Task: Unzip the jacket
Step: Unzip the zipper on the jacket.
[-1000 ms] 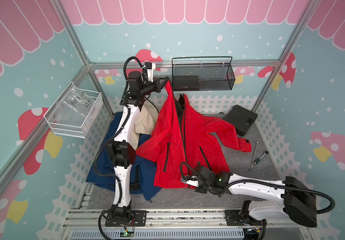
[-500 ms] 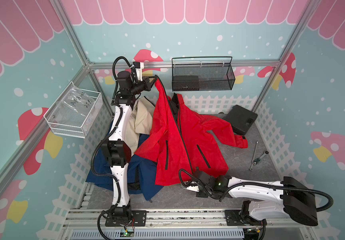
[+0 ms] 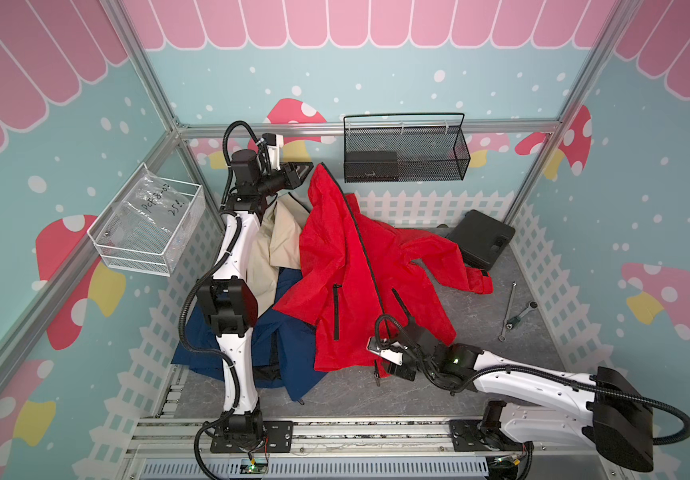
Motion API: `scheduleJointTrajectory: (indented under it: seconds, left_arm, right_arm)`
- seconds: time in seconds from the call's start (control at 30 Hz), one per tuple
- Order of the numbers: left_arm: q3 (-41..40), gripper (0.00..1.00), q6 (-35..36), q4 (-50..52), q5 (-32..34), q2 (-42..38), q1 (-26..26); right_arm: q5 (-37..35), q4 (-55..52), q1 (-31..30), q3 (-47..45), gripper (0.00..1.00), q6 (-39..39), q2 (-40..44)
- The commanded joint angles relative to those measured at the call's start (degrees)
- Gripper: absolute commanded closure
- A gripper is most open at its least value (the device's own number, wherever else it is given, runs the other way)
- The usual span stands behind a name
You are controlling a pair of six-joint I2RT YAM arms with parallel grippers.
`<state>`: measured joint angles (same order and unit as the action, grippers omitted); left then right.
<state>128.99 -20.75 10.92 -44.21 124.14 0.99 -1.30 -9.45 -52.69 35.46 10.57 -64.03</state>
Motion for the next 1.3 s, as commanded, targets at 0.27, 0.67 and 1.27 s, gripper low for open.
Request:
scheduleJointTrajectory:
  seconds: [0.27, 0.67, 1.27]
  left_arm:
    - [-46.45, 0.3, -7.24, -2.55, 16.32, -38.39, -2.29]
    - [-59.8, 0.19, 6.19, 17.73, 21.25, -45.06, -8.24]
    - [-47.93, 0.12, 18.2, 23.91, 28.92, -27.51, -19.23]
  right_arm:
    - [26.09, 8.14, 32.01, 11.93, 0.25, -19.55, -6.98]
    - [24.81, 3.58, 46.49, 27.31, 0.19, -19.5, -31.42]
    - [24.15, 8.37, 43.52, 36.33, 0.13, -9.43, -49.46]
